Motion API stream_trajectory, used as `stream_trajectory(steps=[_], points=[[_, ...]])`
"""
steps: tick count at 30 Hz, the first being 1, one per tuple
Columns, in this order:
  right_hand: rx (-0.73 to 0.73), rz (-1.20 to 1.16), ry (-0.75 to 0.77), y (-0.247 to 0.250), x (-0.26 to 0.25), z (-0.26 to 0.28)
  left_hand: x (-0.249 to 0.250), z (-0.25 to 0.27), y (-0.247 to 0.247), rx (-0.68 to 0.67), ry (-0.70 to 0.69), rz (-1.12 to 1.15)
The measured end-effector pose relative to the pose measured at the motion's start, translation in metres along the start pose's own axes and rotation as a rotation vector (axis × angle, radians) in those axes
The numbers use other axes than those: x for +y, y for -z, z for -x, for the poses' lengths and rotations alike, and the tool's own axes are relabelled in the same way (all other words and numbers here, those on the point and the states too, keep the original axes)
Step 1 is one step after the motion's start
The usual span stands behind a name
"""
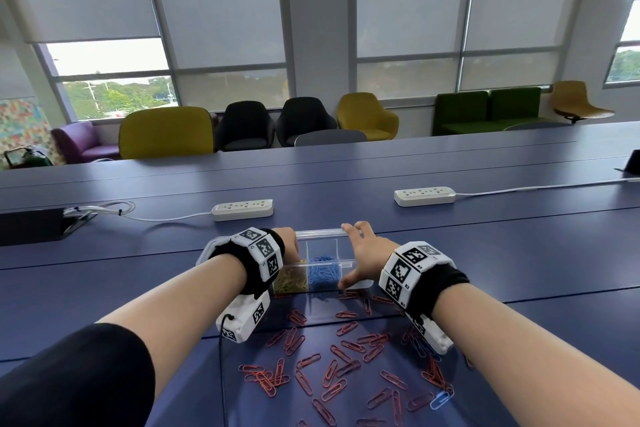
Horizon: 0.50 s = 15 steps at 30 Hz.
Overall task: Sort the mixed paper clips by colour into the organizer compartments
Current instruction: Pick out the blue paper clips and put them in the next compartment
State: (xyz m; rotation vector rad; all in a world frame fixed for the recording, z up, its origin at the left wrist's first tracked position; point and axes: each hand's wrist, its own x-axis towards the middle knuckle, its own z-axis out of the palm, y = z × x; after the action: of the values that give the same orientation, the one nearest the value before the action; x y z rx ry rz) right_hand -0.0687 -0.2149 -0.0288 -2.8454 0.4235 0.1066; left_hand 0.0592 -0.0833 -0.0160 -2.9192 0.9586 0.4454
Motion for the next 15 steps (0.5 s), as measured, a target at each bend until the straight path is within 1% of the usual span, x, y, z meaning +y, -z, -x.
stream_trajectory(steps=[3, 12, 15], points=[[0.002, 0.001, 0.000, -0.0003, -0.0001, 0.0000, -0.0026, -0.0020, -0.0023, 0.011, 0.000, 0.027], [0.003, 0.007, -0.008, -0.0007, -0.0003, 0.0001, -0.0069, -0.0007, -0.0074, 0.047, 0.029, 0.236], [0.006, 0.005, -0.012, -0.0004, -0.0011, 0.0007, -0.0083, -0.0010, -0.0097, 0.085, 0.025, 0.303]])
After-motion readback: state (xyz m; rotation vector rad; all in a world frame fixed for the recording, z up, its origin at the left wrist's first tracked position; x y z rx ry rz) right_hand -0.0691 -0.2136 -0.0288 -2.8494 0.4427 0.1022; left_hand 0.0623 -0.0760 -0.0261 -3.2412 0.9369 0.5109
